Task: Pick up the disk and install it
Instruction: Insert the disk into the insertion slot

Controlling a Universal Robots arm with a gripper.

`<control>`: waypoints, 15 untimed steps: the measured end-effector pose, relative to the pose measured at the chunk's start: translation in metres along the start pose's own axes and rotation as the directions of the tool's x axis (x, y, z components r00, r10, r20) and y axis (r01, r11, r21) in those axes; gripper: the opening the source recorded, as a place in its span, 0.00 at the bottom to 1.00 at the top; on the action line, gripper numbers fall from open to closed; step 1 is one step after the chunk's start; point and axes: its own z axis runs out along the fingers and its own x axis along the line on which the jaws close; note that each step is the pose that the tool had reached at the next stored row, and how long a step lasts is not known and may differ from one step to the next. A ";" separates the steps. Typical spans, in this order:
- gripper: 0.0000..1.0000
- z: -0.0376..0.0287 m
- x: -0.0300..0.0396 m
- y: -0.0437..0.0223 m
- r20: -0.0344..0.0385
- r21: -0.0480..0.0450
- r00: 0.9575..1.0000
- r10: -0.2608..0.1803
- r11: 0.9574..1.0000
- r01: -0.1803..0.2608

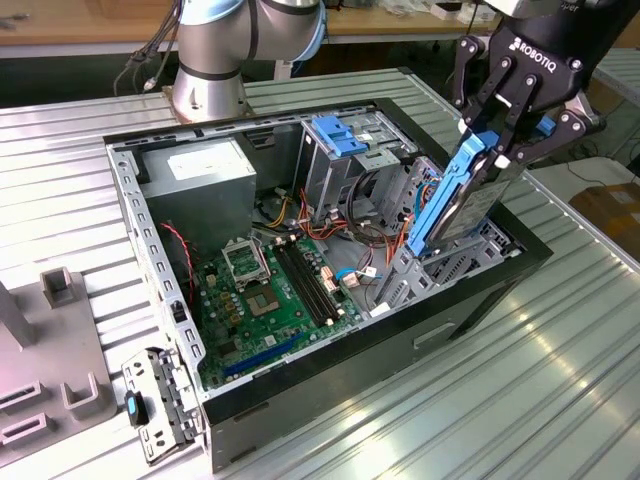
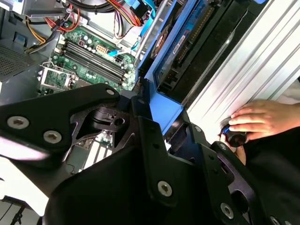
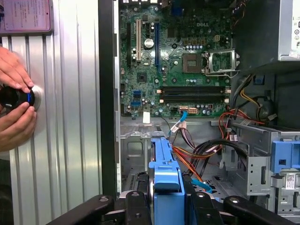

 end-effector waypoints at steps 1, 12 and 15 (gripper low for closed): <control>0.37 0.0001 0.0000 0.0000 0.000 0.000 1.000 0.000 1.000 0.000; 0.37 0.0111 -0.0001 -0.0007 0.000 0.000 1.000 0.000 1.000 0.000; 0.37 0.0150 -0.0002 -0.0009 0.000 0.000 1.000 0.000 1.000 0.000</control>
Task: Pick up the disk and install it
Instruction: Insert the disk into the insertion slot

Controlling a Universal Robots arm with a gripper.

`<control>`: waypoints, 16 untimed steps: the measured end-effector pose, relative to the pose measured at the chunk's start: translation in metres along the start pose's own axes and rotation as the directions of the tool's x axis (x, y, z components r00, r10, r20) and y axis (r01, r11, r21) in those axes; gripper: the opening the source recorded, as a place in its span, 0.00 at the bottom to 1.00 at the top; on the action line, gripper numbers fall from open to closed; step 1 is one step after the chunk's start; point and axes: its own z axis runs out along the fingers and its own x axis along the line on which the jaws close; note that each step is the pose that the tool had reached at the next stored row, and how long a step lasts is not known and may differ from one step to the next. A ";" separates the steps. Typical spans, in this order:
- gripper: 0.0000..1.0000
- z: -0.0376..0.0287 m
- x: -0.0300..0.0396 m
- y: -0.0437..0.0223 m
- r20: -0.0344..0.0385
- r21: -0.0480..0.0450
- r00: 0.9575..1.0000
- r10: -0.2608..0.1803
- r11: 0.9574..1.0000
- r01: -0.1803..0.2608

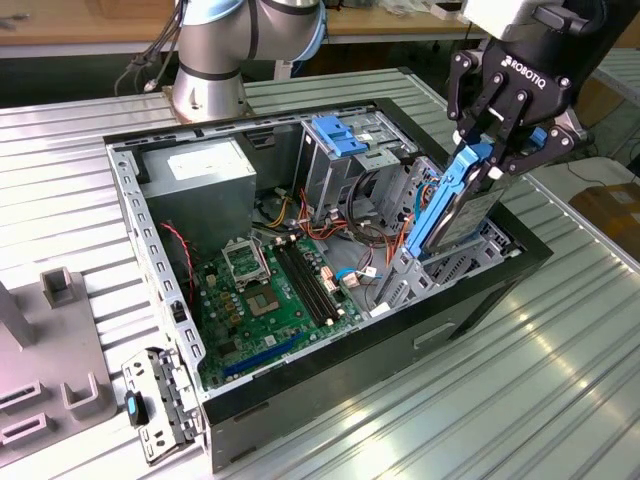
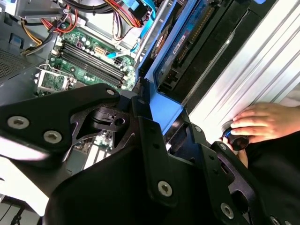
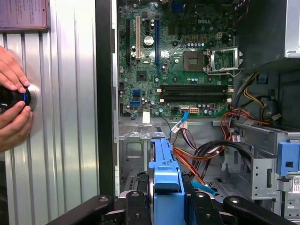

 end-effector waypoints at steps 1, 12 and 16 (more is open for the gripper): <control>0.37 0.0013 0.0000 -0.0001 0.000 0.000 1.000 0.000 1.000 0.000; 0.37 0.0205 -0.0003 -0.0037 0.000 0.000 1.000 0.000 1.000 0.000; 0.37 0.0228 -0.0002 -0.0038 0.000 0.000 1.000 0.000 1.000 0.000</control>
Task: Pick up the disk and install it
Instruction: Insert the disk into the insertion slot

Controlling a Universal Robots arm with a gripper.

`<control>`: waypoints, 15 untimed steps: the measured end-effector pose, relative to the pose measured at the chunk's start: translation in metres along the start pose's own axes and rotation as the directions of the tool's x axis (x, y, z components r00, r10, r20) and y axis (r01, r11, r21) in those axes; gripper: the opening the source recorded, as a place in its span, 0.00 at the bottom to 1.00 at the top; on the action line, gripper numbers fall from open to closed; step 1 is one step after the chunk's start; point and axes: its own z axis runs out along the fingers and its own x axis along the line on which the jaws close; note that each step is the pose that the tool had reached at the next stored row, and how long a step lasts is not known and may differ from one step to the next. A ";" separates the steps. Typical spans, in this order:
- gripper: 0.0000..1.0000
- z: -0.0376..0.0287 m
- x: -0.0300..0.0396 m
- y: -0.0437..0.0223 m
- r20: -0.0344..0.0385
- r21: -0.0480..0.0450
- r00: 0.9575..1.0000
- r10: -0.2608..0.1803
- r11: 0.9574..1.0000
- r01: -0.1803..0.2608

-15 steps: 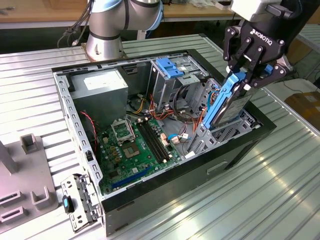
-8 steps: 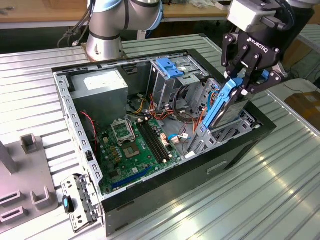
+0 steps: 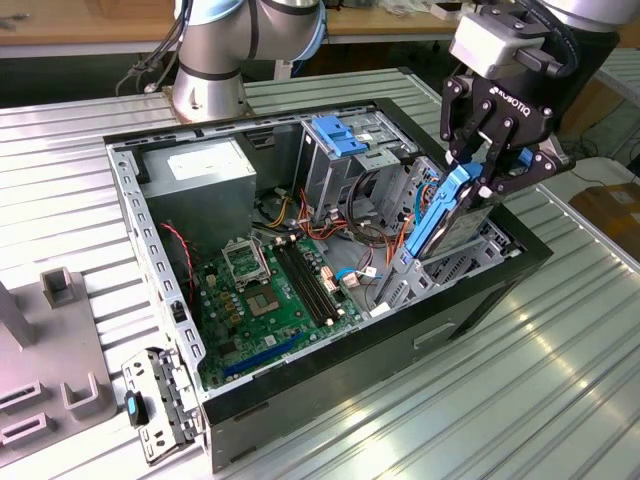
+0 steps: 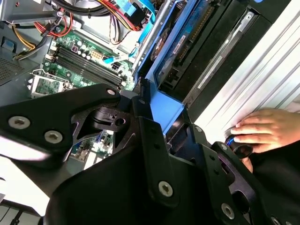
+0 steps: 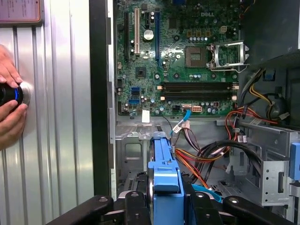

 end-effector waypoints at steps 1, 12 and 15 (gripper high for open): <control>0.37 0.0000 0.0000 0.0000 0.000 0.000 1.000 0.000 1.000 0.000; 0.11 0.0080 -0.0003 -0.0265 0.000 0.000 1.000 0.000 1.000 0.000; 0.11 0.0205 -0.0007 -0.0481 0.002 0.000 1.000 0.000 1.000 0.000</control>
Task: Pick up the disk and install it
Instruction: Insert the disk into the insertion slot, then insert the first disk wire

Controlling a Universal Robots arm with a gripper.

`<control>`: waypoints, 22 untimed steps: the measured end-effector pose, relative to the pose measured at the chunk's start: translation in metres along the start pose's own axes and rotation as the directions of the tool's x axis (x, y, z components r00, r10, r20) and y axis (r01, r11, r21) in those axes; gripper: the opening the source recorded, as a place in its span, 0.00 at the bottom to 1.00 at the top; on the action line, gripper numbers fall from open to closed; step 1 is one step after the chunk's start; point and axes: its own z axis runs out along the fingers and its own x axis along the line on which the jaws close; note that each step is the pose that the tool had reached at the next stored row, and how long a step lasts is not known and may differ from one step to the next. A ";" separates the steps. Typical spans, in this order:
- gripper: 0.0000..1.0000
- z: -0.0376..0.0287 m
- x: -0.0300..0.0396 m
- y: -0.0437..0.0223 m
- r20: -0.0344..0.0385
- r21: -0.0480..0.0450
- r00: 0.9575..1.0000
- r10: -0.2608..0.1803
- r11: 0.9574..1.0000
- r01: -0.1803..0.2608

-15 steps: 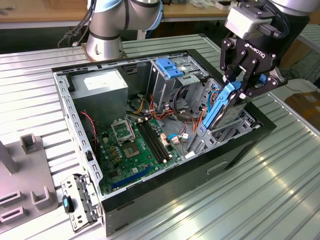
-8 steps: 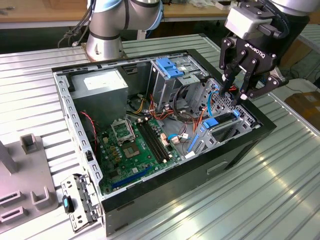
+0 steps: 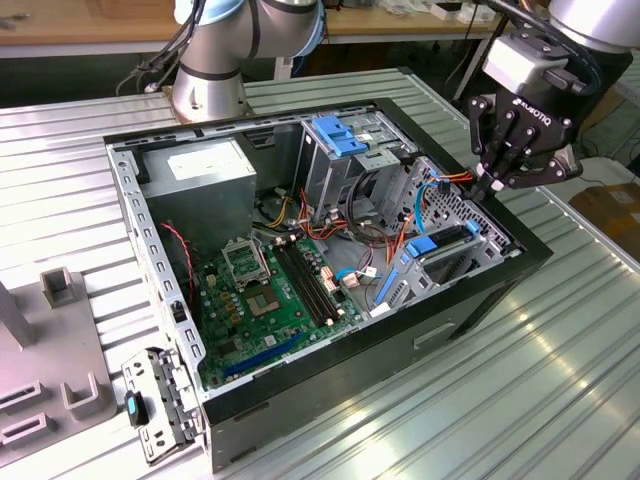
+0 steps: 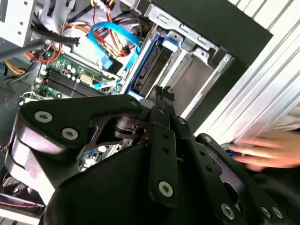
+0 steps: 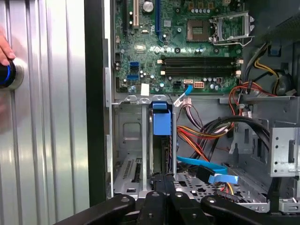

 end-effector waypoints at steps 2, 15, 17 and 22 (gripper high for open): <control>0.11 0.0020 0.0000 -0.0016 0.000 0.000 1.000 0.000 1.000 0.000; 0.11 0.0021 0.0000 -0.0019 0.001 0.000 1.000 -0.002 1.000 0.002; 0.11 0.0021 0.0000 -0.0019 0.002 0.000 1.000 -0.019 1.000 0.019; 0.11 0.0023 0.0000 -0.0050 0.007 0.001 0.989 -0.149 0.989 0.149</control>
